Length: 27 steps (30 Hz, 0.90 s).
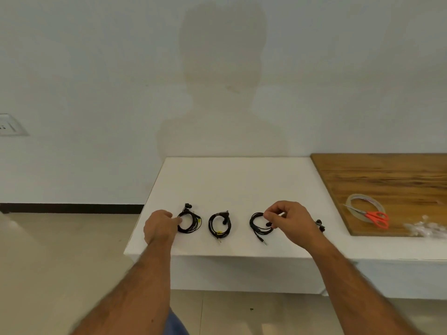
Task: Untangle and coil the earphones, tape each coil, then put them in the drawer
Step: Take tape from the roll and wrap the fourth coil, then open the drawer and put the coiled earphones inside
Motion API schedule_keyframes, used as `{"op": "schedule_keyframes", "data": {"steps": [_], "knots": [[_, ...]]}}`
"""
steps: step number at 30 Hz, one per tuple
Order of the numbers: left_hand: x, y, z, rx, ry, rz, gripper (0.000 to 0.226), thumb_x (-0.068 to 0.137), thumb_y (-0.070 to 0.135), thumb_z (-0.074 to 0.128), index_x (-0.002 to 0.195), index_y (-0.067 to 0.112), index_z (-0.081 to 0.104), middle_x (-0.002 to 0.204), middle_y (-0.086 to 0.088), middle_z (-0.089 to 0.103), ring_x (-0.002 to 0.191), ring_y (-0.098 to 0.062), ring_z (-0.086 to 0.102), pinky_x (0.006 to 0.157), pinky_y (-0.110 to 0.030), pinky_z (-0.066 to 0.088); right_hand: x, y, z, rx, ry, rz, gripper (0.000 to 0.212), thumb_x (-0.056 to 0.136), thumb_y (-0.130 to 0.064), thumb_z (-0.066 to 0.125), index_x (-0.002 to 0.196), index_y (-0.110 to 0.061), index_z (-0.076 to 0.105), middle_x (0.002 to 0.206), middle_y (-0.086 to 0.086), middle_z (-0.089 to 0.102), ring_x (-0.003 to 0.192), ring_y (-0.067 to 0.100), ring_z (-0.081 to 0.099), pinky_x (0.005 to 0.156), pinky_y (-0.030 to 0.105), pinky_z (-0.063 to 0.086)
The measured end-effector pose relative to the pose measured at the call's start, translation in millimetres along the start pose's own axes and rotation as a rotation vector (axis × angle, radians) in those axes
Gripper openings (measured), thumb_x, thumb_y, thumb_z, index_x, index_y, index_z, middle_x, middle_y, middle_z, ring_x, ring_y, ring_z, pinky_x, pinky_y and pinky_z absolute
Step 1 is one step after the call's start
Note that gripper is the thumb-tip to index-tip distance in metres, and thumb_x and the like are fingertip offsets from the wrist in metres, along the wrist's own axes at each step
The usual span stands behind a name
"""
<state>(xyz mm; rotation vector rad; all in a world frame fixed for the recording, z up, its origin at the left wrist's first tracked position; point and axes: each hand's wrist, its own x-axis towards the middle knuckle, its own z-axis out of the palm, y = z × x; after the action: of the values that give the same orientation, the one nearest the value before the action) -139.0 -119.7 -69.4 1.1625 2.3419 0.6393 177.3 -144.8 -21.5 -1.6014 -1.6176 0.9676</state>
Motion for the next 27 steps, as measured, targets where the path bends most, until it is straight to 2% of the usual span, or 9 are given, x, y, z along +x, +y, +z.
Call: {"op": "schedule_keyframes", "data": {"steps": [2,5,8,12,15,18,21,24,27], "knots": [[-10,11,-4,-0.061,0.048,0.116,0.034,0.085,0.031,0.07,0.115,0.015,0.066,0.11,-0.004,0.069,0.1,-0.023,0.063,0.076,-0.03,0.045,0,2,0,-0.04,0.055,-0.001,0.009,0.087,-0.025,0.07,0.079,-0.024,0.071,0.081,-0.009,0.071,0.073,0.01,0.067,0.07,0.025,0.051],[-40,41,-5,-0.145,0.07,0.359,0.022,0.088,0.029,0.064,0.107,0.019,0.071,0.101,0.003,0.072,0.091,-0.014,0.064,0.081,-0.028,0.048,0,3,-2,-0.081,0.141,0.01,0.01,0.089,-0.02,0.065,0.081,-0.022,0.069,0.083,-0.01,0.069,0.076,0.008,0.065,0.066,0.021,0.046],[-77,63,9,-0.101,-0.044,0.56,0.018,0.09,0.029,0.062,0.101,0.021,0.074,0.098,0.008,0.072,0.083,-0.008,0.062,0.075,-0.022,0.045,-4,8,-4,-0.162,0.174,0.028,0.008,0.088,-0.018,0.064,0.082,-0.022,0.068,0.083,-0.012,0.067,0.077,0.005,0.061,0.064,0.016,0.043],[-117,63,39,0.093,-0.222,0.73,0.021,0.093,0.034,0.057,0.106,0.026,0.072,0.102,0.009,0.071,0.089,-0.009,0.064,0.082,-0.028,0.052,-17,19,7,-0.239,0.056,0.118,0.017,0.081,-0.016,0.066,0.068,-0.027,0.063,0.072,-0.008,0.067,0.07,0.014,0.066,0.068,0.033,0.056],[-137,57,56,0.201,-0.288,0.778,0.026,0.094,0.036,0.055,0.116,0.027,0.067,0.112,0.008,0.066,0.1,-0.01,0.061,0.085,-0.029,0.05,-29,24,27,-0.248,0.008,0.15,0.016,0.081,-0.02,0.066,0.066,-0.023,0.062,0.067,-0.003,0.067,0.063,0.015,0.068,0.066,0.035,0.058],[-149,52,71,0.3,-0.315,0.841,0.029,0.095,0.035,0.053,0.121,0.028,0.063,0.118,0.004,0.058,0.108,-0.014,0.054,0.084,-0.03,0.049,-47,31,48,-0.159,0.031,0.219,0.016,0.087,-0.023,0.063,0.072,-0.018,0.065,0.069,-0.002,0.069,0.056,0.01,0.068,0.057,0.027,0.055],[-147,49,78,0.405,-0.289,0.871,0.031,0.097,0.034,0.05,0.124,0.023,0.061,0.123,0.0,0.056,0.112,-0.018,0.05,0.088,-0.033,0.049,-68,41,67,0.064,0.145,0.363,0.016,0.091,-0.02,0.06,0.078,-0.012,0.066,0.073,0.003,0.07,0.057,0.012,0.069,0.051,0.023,0.051],[-142,46,80,0.471,-0.25,0.902,0.034,0.098,0.034,0.051,0.129,0.024,0.057,0.128,0.001,0.055,0.116,-0.018,0.048,0.093,-0.034,0.046,-80,53,82,0.328,0.216,0.543,0.016,0.093,-0.018,0.057,0.084,-0.008,0.067,0.078,0.008,0.069,0.059,0.016,0.067,0.052,0.026,0.05],[-138,48,81,0.481,-0.248,0.936,0.035,0.096,0.032,0.053,0.13,0.023,0.056,0.13,0.001,0.054,0.116,-0.019,0.048,0.095,-0.035,0.045,-77,62,92,0.553,0.184,0.745,0.018,0.092,-0.013,0.051,0.091,-0.004,0.066,0.08,0.012,0.068,0.065,0.022,0.065,0.055,0.03,0.051]]}}
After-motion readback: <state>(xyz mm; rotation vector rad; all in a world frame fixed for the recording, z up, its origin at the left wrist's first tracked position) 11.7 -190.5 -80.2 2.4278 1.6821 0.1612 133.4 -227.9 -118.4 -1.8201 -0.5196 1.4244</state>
